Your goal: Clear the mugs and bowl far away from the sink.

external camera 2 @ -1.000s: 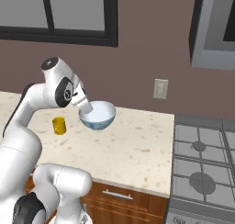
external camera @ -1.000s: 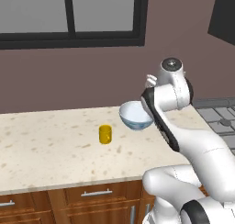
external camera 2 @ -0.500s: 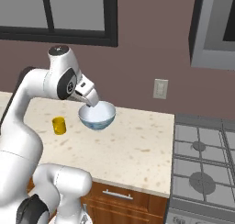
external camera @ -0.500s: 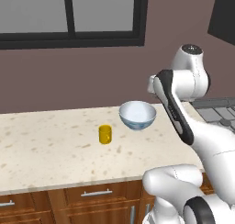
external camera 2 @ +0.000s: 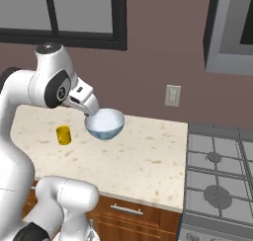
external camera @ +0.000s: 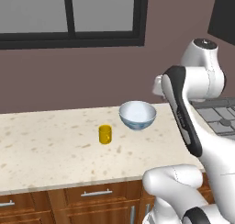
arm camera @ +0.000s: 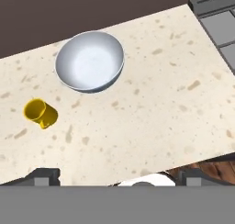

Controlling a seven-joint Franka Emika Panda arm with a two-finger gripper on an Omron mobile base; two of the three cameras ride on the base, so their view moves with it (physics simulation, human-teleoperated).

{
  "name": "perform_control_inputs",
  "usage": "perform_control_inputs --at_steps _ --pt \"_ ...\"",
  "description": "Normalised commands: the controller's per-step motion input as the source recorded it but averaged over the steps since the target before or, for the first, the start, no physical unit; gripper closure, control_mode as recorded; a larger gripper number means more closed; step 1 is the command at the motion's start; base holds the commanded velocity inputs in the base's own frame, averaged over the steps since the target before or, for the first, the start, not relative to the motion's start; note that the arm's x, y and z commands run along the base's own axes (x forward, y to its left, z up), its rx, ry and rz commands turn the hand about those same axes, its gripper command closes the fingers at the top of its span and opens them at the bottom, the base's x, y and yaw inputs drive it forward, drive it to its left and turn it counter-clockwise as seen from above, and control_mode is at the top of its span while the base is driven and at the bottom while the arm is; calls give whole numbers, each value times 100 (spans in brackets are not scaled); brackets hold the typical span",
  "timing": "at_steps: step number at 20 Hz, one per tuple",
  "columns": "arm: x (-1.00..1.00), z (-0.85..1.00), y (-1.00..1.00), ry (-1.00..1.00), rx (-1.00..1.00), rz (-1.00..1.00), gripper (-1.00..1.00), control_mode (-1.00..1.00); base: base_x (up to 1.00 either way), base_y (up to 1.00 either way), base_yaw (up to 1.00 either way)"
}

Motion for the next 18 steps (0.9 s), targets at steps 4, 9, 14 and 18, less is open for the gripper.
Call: perform_control_inputs --at_steps 4,9,14,18 --pt "-60 1 0 -6 0 3 -100 -100 0 0 0" --pt "-43 0 0 -5 0 9 -100 -100 0 0 0" --pt "-52 2 0 -18 0 9 -100 -100 0 0 0" --pt "-36 14 0 -25 -4 6 -100 -100 0 0 0"
